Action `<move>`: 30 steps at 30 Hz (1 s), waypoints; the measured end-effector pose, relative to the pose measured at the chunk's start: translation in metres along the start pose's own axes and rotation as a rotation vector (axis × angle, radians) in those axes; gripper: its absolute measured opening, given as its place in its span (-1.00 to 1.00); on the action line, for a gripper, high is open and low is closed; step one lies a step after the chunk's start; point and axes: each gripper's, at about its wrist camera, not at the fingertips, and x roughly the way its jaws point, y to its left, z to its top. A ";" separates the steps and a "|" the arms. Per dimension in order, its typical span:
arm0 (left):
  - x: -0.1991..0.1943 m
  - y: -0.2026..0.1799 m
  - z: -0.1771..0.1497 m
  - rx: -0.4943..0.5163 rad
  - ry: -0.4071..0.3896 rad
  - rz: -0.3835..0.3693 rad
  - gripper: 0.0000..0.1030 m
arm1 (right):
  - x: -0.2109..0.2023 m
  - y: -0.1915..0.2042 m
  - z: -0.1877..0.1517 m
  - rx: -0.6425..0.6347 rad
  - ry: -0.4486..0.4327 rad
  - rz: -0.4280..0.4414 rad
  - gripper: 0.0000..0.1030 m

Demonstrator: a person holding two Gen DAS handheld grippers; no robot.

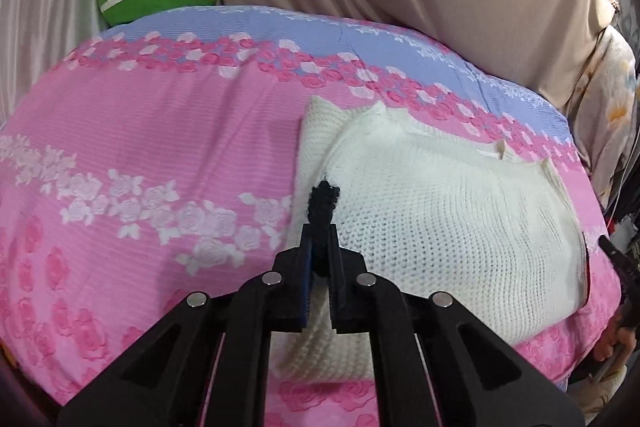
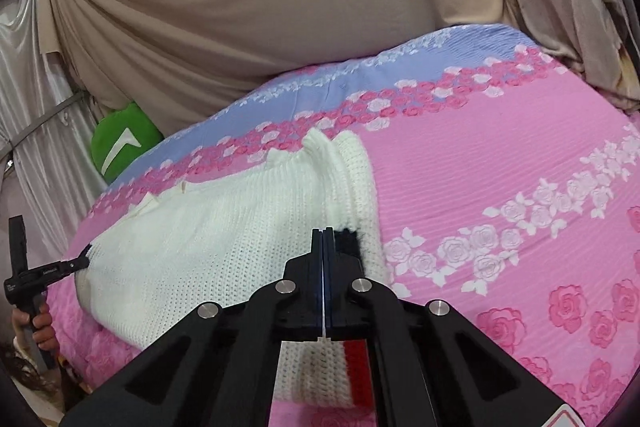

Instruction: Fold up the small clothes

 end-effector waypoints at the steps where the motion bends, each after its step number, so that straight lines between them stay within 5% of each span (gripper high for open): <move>1: -0.001 0.005 -0.002 -0.010 0.009 0.009 -0.89 | -0.006 -0.006 0.000 0.004 -0.005 -0.018 -0.99; 6: 0.011 0.020 -0.015 -0.057 0.062 -0.011 -0.80 | -0.011 -0.029 -0.007 0.039 0.032 -0.043 -0.89; 10: -0.002 0.011 -0.012 -0.033 0.023 -0.032 -0.76 | -0.009 -0.019 -0.015 0.027 0.063 0.037 0.03; 11: -0.001 0.009 -0.012 -0.023 0.028 -0.026 -0.66 | -0.006 -0.013 -0.018 0.001 0.081 0.041 0.12; 14: 0.008 0.009 -0.016 -0.026 0.069 -0.042 -0.05 | 0.010 -0.002 -0.028 -0.039 0.140 0.045 0.10; 15: 0.011 0.009 -0.018 -0.032 0.079 -0.049 -0.05 | 0.014 0.000 -0.031 -0.047 0.154 0.039 -0.04; 16: 0.014 0.008 -0.020 -0.030 0.085 -0.054 -0.05 | 0.017 0.002 -0.034 -0.057 0.163 0.033 -0.73; 17: 0.016 0.006 -0.021 -0.026 0.091 -0.044 -0.15 | 0.016 0.003 -0.034 -0.057 0.164 0.028 -0.84; 18: 0.017 0.005 -0.022 -0.018 0.098 -0.030 -0.41 | 0.009 0.001 -0.032 -0.046 0.132 0.029 -0.85; 19: 0.019 0.006 -0.023 -0.016 0.106 -0.027 -0.45 | -0.002 -0.002 -0.029 -0.033 0.096 0.038 -0.86; 22: 0.021 0.011 -0.024 -0.022 0.123 -0.020 -0.45 | -0.022 -0.019 -0.026 0.008 0.073 0.005 -0.87; 26: 0.029 0.012 -0.025 -0.025 0.137 -0.011 -0.44 | 0.009 -0.033 -0.051 -0.002 0.223 -0.053 -0.85; 30: 0.016 0.011 -0.017 -0.048 0.108 -0.027 -0.44 | -0.006 -0.024 -0.023 0.005 0.132 -0.022 -0.77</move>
